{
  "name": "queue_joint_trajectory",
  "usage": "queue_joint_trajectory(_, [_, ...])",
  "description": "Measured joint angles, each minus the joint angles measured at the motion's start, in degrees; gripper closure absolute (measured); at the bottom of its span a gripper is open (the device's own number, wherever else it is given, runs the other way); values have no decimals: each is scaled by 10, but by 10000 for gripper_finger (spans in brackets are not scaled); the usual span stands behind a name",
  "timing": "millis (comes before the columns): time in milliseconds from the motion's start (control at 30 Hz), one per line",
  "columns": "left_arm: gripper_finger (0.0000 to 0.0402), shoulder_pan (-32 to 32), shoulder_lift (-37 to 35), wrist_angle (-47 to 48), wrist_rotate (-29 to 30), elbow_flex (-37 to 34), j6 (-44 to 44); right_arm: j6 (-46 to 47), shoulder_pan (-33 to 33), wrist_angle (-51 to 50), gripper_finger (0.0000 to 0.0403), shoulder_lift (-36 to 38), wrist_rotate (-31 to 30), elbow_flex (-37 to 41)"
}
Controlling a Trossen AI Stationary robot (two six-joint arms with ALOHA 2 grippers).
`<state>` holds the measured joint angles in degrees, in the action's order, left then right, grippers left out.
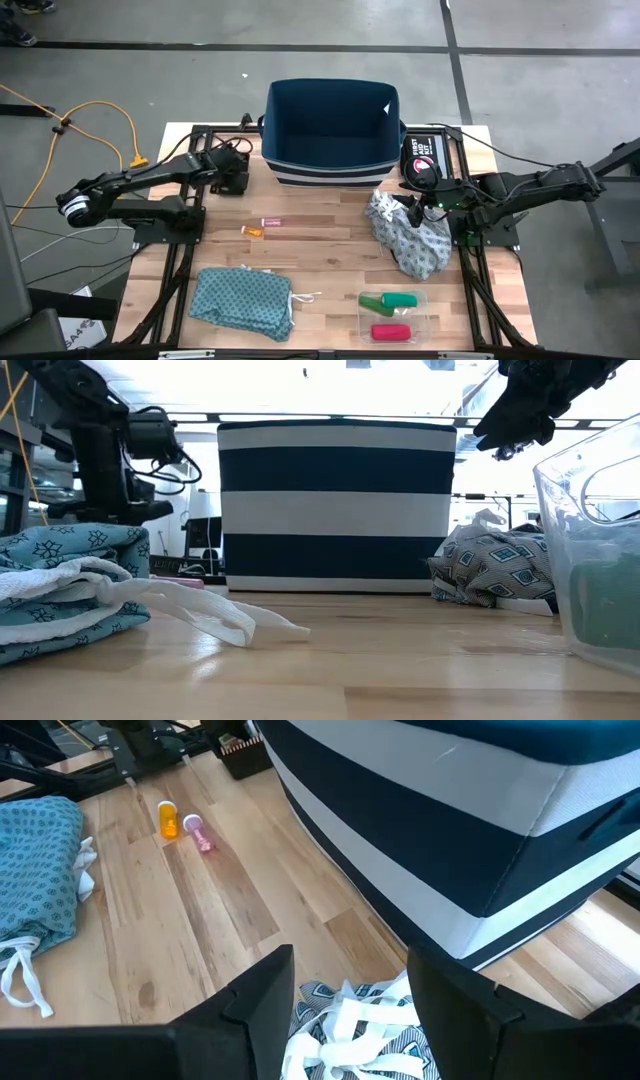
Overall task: Pick & Place Medicine items
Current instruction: Put the transparent yellow medicine bottle into the black bin, then put the transparent orange medicine bottle into the black bin
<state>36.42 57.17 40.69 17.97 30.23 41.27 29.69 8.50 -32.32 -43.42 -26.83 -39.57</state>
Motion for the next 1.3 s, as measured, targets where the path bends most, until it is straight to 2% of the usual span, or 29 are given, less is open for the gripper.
queue_joint_trajectory(300, [299, 0, 0, -5, -15, 0, -6, 0, 0, 0, 219, 0, 0, 0])
queue_joint_trajectory(600, [275, 0, 18, -4, -17, 0, -6, 0, 0, 0, 219, 0, 0, 0])
queue_joint_trajectory(1300, [273, 0, 35, -9, -17, 0, -7, 0, 0, 0, 219, 0, 0, 0])
